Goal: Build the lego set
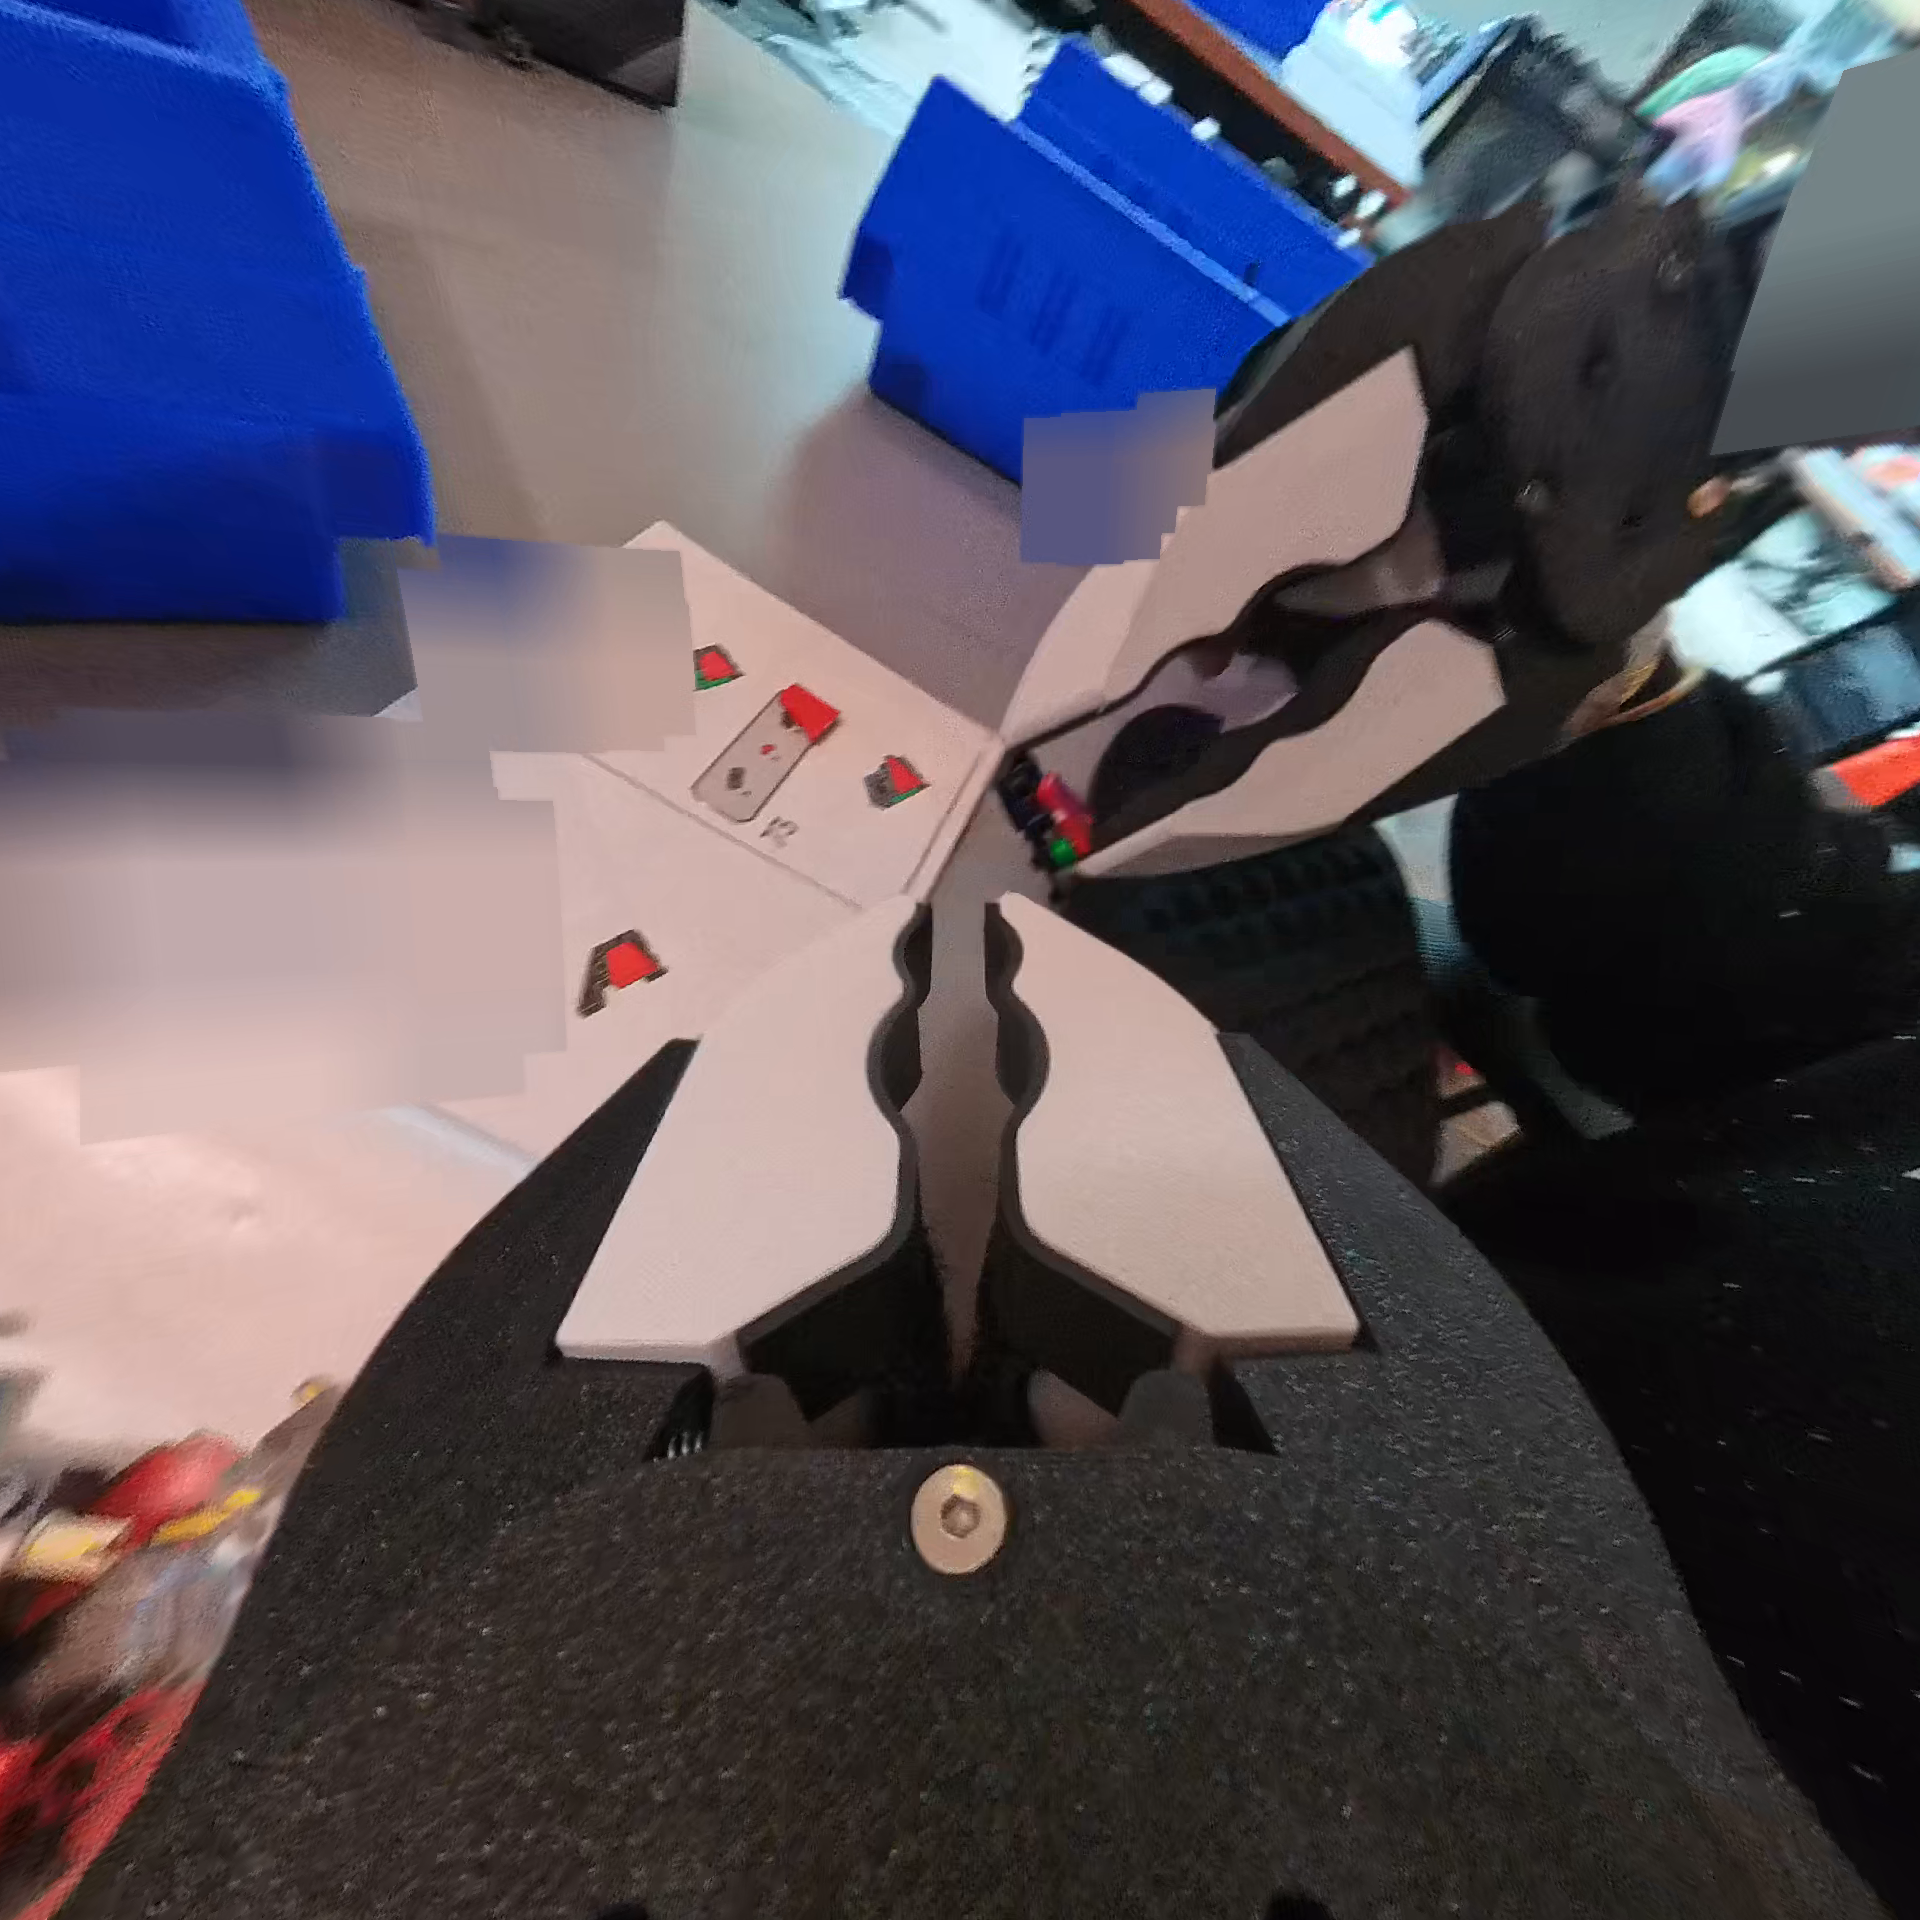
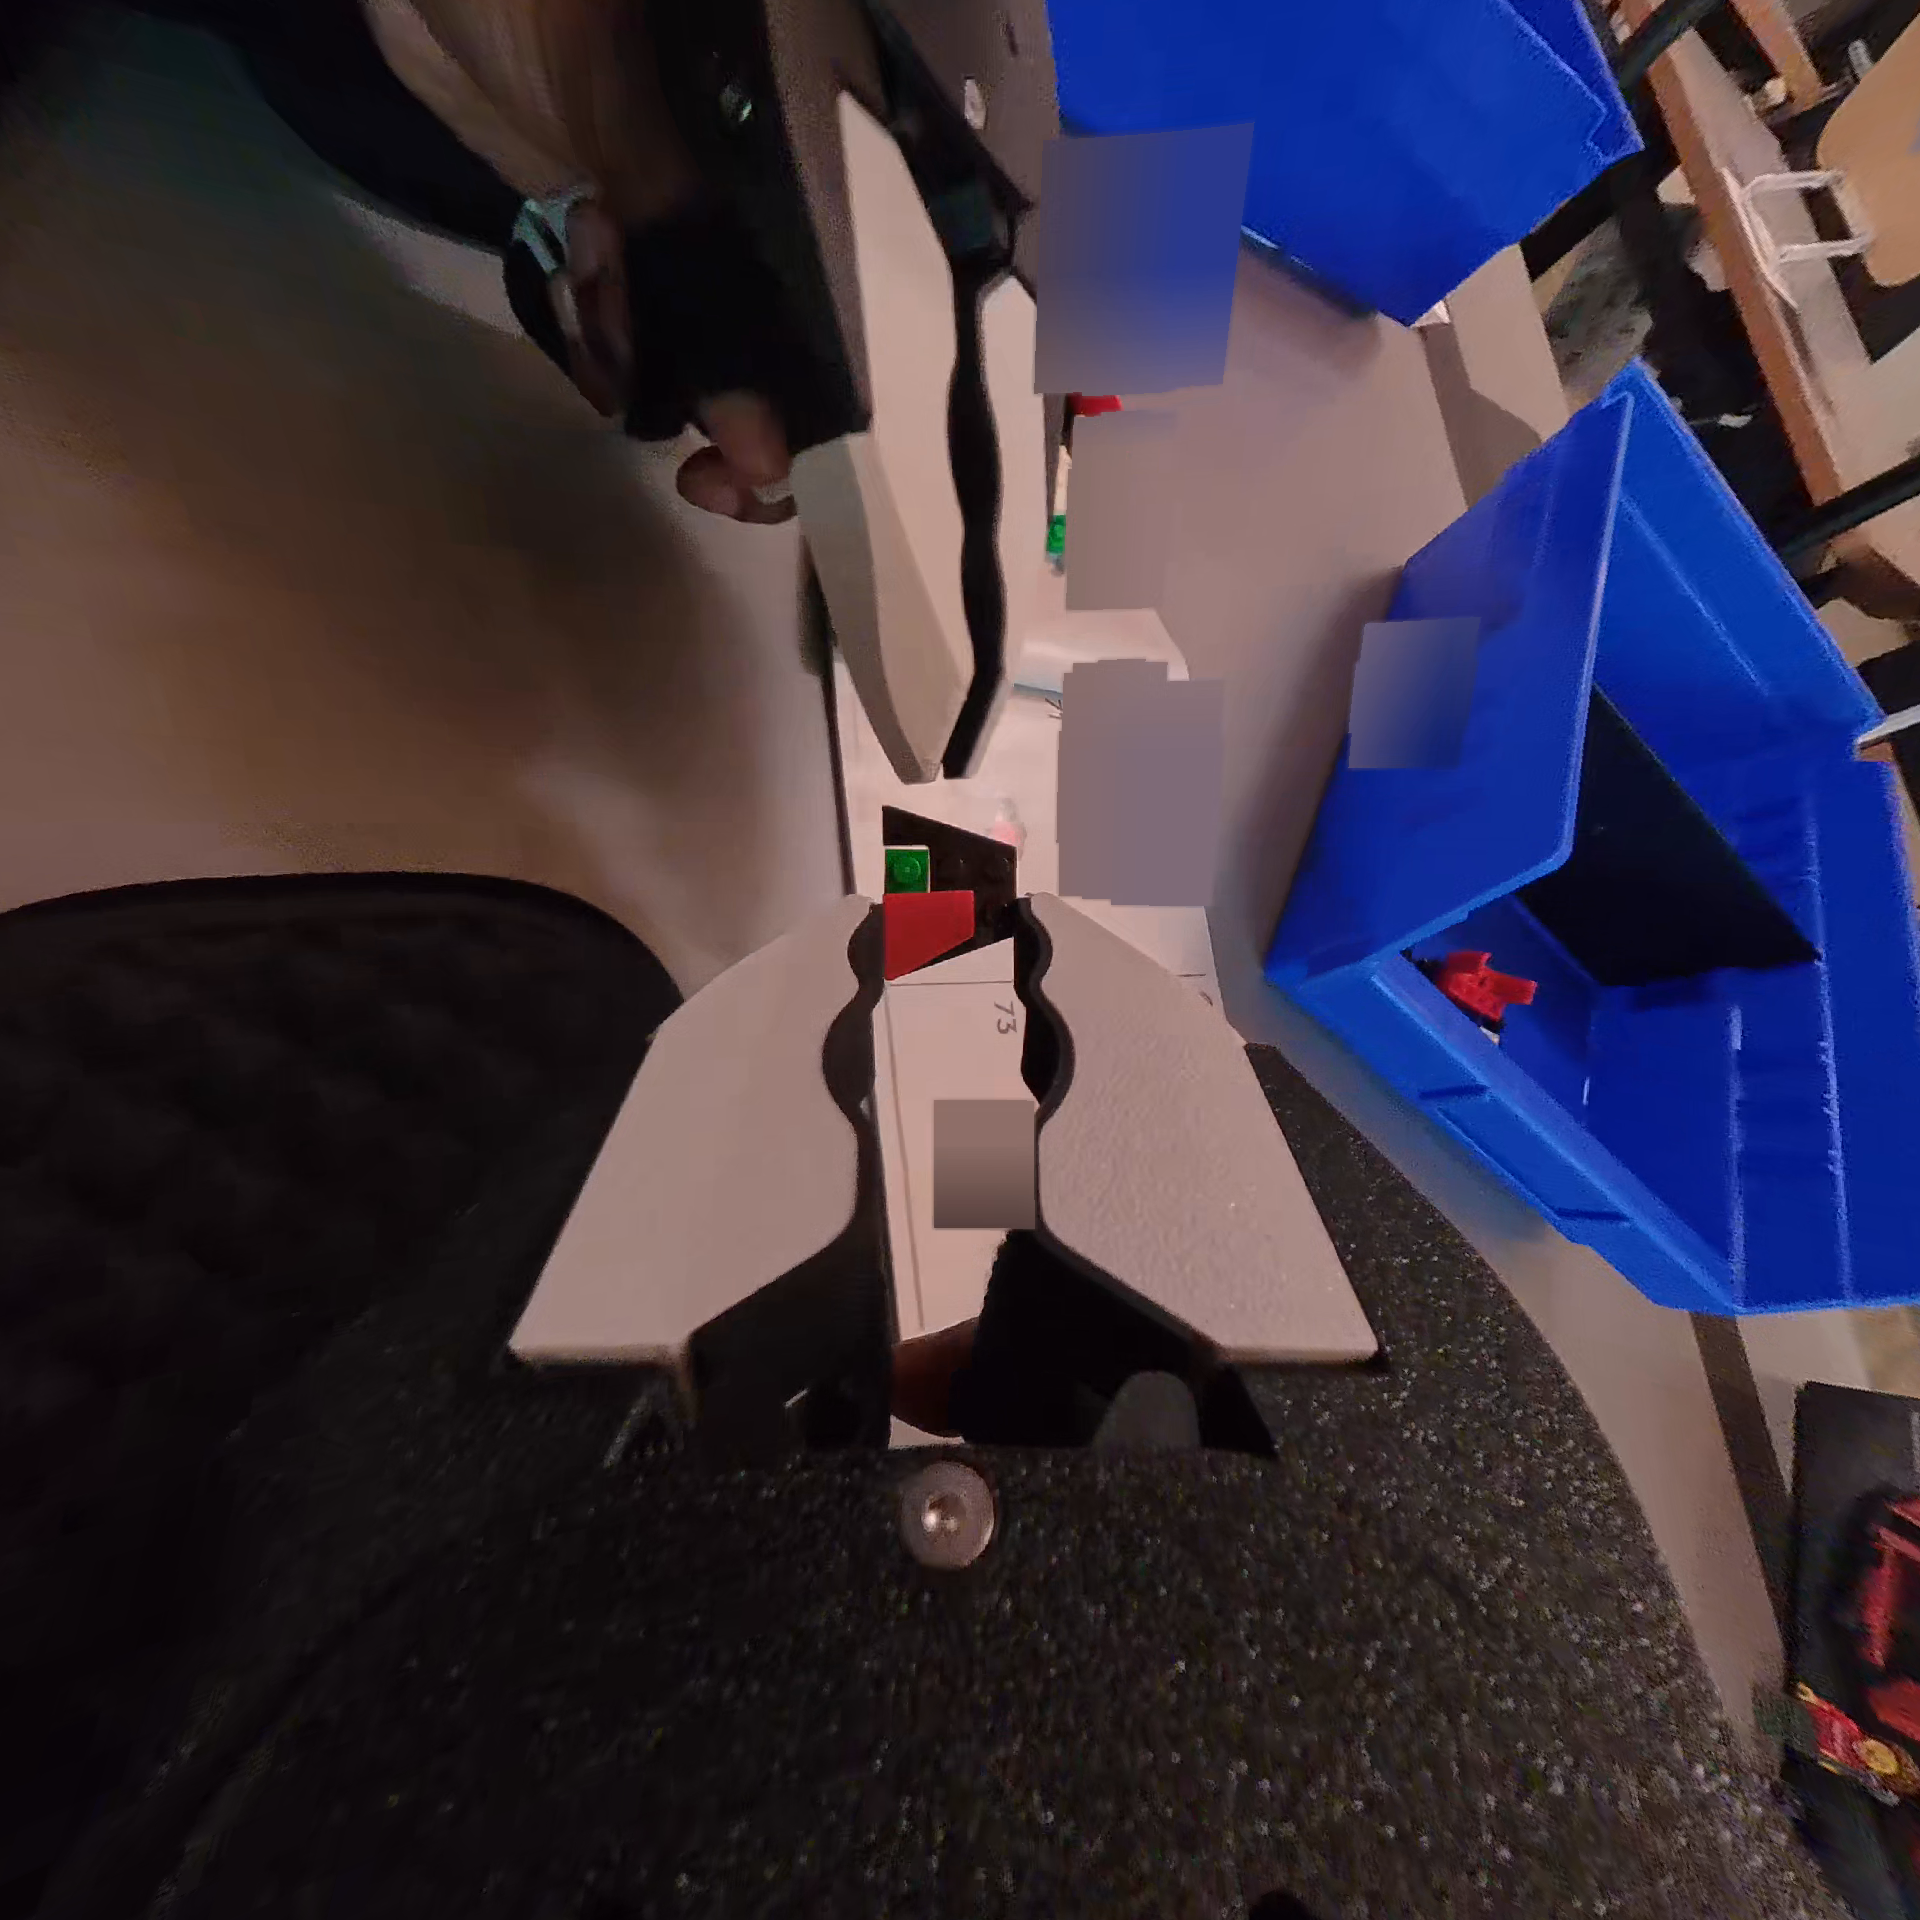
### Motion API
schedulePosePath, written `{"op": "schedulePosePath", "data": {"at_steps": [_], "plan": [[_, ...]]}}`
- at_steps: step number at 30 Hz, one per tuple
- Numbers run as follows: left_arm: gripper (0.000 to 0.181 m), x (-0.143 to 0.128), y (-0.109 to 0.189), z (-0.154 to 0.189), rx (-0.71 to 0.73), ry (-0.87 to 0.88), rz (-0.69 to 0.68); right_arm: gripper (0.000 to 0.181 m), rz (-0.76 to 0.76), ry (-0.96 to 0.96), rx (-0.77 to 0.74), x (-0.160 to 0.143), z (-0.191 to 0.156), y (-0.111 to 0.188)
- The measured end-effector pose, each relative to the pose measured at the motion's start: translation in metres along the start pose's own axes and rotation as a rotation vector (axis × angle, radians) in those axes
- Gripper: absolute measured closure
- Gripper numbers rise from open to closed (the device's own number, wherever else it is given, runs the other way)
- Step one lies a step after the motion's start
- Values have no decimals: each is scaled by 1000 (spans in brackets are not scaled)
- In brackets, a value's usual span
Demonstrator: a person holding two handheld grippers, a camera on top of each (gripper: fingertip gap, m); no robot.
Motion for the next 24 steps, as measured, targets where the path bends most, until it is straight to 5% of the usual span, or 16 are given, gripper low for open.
{"op": "schedulePosePath", "data": {"at_steps": [12,24], "plan": [[169,3,-1,34,-256,99,61,157,50,39,-52,0,-14,9],[170,-6,10,33,-284,145,47,157,72,118,-51,17,-13,15]]}}
Point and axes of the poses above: each gripper's, where its closed fingertips meet, y back along the fingers, x out of its top, z = x × y across the jaws, the point moved 2 cm from there along y, back along the fingers, and after that the axes turned 9 degrees about x, right-handed, at the moved point
